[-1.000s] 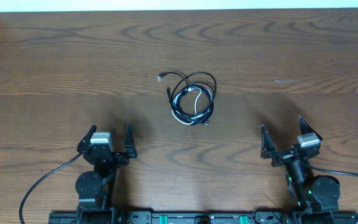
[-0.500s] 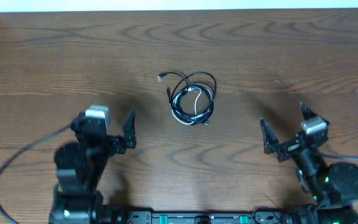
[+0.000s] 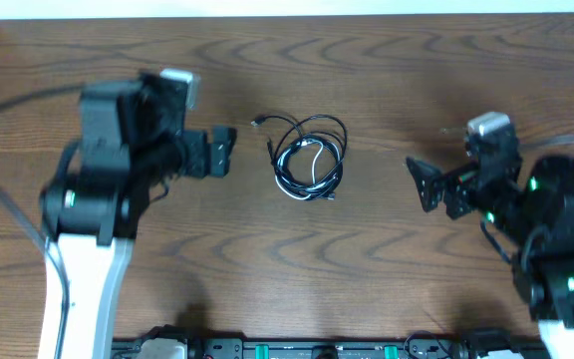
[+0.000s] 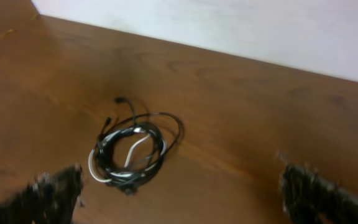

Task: Untangle cables
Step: 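Move the left gripper over the cable bundle and lower onto it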

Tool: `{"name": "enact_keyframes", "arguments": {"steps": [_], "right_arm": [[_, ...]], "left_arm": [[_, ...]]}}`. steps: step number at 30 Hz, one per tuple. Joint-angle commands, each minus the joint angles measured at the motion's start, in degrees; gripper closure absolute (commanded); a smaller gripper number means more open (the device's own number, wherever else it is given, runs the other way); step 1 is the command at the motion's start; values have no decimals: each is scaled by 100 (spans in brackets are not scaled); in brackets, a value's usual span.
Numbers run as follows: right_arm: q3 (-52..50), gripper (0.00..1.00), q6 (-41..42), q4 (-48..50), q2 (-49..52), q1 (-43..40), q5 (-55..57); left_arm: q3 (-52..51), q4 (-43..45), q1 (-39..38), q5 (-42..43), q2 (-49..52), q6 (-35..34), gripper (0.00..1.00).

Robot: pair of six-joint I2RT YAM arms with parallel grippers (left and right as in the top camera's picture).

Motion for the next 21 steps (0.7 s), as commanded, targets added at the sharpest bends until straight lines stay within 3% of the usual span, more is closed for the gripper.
{"name": "enact_keyframes", "arguments": {"steps": [1, 5, 12, 14, 17, 19, 21], "right_arm": [[741, 1, -236, -494, 688, -173, -632], [1521, 1, -236, -1309, 1735, -505, -1246], [1598, 1, -225, -1176, 2555, -573, -2524], [1598, 1, -225, -1174, 2660, -573, -2603], [1598, 1, -254, -1174, 2726, -573, -2439], [1598, 8, -175, -1176, 2743, -573, -1698], [1596, 8, 337, -1239, 2763, -573, -890]], "left_arm": [[861, -509, -219, 103, 772, 203, 2], [1064, -586, -393, 251, 1349, 184, 2], [1064, -525, -415, 577, 1878, 153, 2], [1064, -527, -417, 608, 2096, -208, 3], [1049, -518, -444, 603, 2420, -1008, 13], [1045, -496, -546, 597, 2682, -1161, 18], [1045, -490, -699, 468, 2942, -1257, 24]]}}
